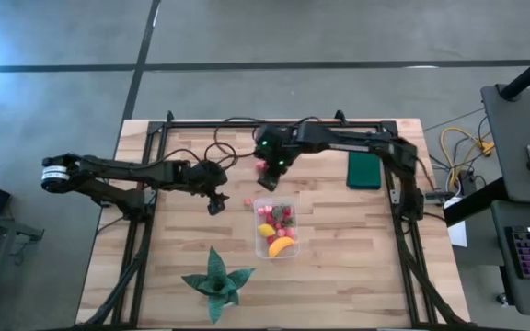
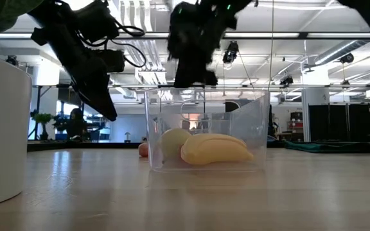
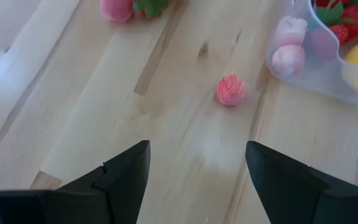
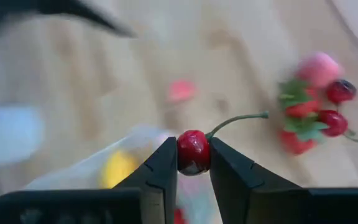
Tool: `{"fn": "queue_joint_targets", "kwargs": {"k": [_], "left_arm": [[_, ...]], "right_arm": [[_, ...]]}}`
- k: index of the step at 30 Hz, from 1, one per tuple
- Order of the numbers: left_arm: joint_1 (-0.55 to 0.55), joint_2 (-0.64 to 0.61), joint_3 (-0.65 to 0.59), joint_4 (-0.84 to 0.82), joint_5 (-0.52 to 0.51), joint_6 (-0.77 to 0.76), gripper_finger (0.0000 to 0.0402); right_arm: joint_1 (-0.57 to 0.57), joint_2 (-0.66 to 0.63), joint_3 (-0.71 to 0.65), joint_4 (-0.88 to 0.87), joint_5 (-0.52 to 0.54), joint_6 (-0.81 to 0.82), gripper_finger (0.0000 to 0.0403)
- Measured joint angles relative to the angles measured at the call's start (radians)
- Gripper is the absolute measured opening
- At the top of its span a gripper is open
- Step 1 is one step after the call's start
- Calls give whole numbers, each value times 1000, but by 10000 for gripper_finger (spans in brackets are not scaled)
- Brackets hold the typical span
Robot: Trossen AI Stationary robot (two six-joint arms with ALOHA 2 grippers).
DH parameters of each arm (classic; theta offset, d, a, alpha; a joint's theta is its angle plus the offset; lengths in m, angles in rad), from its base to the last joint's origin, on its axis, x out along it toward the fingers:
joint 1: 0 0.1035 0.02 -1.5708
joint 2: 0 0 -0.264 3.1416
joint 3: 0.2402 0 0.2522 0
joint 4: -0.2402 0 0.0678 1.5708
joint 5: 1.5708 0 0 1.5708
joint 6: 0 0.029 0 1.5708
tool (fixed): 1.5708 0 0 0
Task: Pick and placing Produce into tupperware
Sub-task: Put the cherry into the transparent bin
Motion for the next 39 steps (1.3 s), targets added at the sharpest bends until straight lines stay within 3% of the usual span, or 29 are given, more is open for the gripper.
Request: {"fn": "queue_joint_targets", "kwargs": {"k": [5,11,19,23,29,34,39], "left_arm": [[0,0,4,2,0,0,251],[0,0,5,7,0,-37,251],[0,0,5,4,1,-50,251],[-1,0,2,2,1,-61,251],[-1,0,3,-6,2,-129,251],[-1,0,2,-5,5,-130,251],[-1,0,5,7,6,-128,251]], "right_arm": [[34,-107,-3,-108,-164,-79,75],[138,-161,-10,-242,-175,-133,75],[236,-40,-15,-158,-25,-149,92],[253,17,-15,-192,12,-152,139],[256,-11,-16,-205,177,-142,219],[178,-88,-15,-212,313,-52,255],[17,-80,-15,-181,325,-41,258]]}}
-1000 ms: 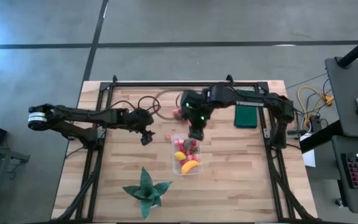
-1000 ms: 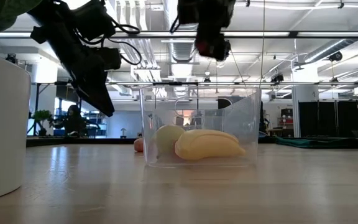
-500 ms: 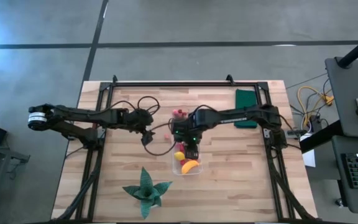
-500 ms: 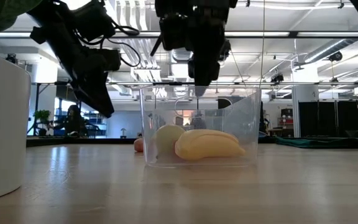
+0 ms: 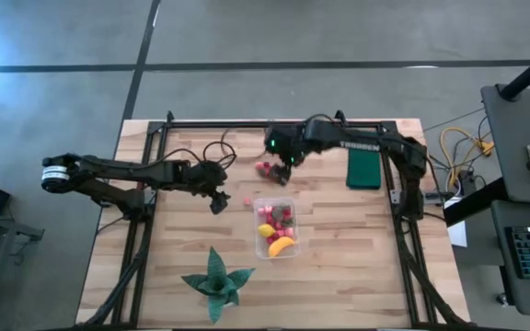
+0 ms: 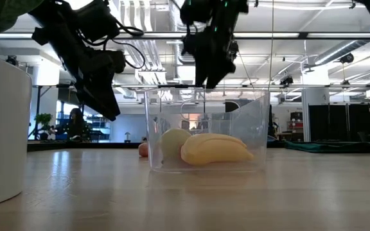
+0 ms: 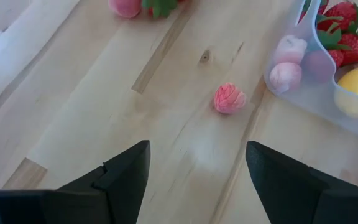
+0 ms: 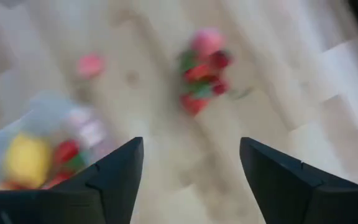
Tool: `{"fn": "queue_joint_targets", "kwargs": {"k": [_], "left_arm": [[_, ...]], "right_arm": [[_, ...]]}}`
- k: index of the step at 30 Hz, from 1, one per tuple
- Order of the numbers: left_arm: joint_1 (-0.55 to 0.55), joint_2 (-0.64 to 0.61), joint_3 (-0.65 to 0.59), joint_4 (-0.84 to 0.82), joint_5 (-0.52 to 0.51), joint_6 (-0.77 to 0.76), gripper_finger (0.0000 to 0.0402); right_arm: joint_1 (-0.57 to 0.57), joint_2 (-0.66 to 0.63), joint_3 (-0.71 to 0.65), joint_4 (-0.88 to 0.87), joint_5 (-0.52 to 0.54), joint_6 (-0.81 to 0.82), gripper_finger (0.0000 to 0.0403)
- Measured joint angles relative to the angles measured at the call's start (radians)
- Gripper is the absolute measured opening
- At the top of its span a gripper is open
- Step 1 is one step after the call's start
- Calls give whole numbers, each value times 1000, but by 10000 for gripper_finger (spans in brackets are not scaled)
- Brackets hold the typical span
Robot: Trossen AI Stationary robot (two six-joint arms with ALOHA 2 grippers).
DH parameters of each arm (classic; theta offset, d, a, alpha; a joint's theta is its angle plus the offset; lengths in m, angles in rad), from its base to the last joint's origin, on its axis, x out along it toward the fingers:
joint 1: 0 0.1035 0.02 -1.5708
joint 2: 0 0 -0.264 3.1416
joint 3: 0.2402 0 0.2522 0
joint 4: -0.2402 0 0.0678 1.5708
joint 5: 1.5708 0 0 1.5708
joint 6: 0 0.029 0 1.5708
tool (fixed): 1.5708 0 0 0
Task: Pick and placing Produce into tupperware
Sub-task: Put the cherry into the transparent bin
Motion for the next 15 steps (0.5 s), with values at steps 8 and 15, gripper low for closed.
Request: {"fn": "queue_joint_targets", "kwargs": {"k": [8,15], "left_arm": [[0,0,0,18,1,1,251],[0,0,-4,22,2,2,251]], "right_arm": [[-141,115,0,82,-57,-74,238],[-165,221,15,128,-60,-167,215]]}}
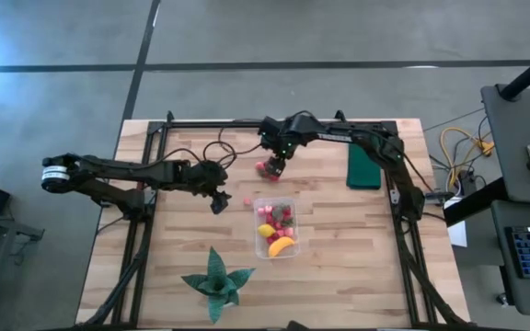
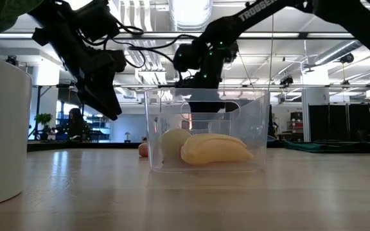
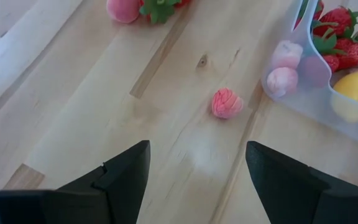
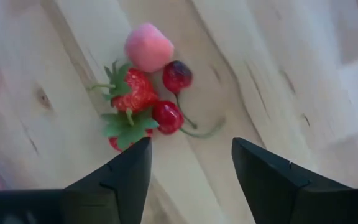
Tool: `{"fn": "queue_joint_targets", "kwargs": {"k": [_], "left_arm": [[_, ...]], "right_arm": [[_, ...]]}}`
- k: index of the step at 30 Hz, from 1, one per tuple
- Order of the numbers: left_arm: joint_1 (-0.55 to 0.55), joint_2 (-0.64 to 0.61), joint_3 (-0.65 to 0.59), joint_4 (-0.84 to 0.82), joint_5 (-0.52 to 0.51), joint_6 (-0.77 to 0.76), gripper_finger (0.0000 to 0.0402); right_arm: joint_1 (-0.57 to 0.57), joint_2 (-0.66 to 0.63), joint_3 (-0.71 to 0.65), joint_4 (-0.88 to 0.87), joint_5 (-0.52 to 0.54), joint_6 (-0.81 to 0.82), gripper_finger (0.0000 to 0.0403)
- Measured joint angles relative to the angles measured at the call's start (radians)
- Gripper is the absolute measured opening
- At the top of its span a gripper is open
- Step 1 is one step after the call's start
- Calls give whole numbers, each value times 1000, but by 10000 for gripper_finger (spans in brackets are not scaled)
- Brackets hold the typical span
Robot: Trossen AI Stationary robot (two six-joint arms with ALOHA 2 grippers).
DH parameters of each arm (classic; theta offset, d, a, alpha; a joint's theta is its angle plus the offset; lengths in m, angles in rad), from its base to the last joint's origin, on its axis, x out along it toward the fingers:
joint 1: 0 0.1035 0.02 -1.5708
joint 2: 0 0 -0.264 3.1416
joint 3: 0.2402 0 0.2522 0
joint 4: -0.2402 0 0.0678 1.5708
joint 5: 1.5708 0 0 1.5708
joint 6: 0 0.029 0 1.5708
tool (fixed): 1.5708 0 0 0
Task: Pick and placing Produce into tupperware
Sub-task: Put the cherry into the transparent bin
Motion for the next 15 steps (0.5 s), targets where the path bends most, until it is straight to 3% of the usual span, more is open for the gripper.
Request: {"fn": "queue_joint_targets", "kwargs": {"k": [10,15], "left_arm": [[0,0,2,-2,0,1,251],[0,0,1,-3,0,1,251]], "right_arm": [[0,81,82,5,2,-196,191],[1,93,71,7,-58,-232,189]]}}
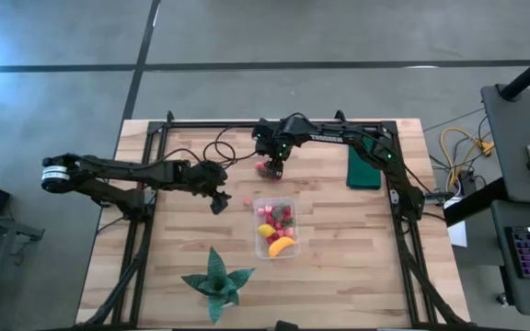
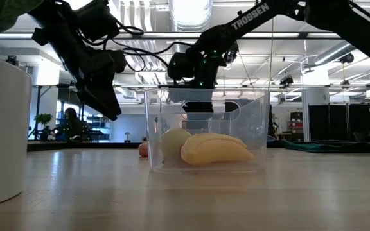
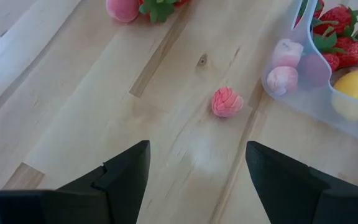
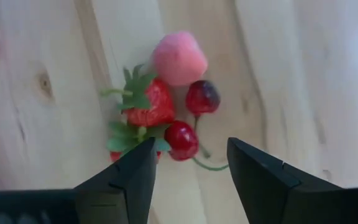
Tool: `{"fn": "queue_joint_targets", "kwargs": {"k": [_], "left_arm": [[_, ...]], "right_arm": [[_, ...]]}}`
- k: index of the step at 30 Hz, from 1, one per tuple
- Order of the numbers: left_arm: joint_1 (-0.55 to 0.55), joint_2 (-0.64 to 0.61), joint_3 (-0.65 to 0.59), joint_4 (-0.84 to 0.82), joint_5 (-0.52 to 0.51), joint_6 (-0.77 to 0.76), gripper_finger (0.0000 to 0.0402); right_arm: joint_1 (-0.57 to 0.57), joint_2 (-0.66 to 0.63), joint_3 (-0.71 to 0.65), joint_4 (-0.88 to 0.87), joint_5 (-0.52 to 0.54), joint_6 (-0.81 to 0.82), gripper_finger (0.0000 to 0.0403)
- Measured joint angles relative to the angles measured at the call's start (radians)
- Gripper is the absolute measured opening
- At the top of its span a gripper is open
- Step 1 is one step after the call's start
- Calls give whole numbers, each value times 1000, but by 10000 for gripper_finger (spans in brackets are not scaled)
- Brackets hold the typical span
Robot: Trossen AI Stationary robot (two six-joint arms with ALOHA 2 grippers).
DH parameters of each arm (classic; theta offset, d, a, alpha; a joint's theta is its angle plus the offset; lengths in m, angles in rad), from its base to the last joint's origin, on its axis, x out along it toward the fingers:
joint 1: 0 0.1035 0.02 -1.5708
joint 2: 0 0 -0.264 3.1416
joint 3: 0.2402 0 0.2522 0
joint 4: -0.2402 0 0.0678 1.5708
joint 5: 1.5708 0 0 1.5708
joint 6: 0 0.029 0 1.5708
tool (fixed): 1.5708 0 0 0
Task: Pick and placing Produce into tupperware
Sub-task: Put the cherry into the transparent bin
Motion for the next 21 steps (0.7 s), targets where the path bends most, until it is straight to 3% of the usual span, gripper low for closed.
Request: {"fn": "queue_joint_targets", "kwargs": {"k": [21], "left_arm": [[0,0,-22,-2,-18,79,251]], "right_arm": [[3,23,-46,51,-18,12,191]]}}
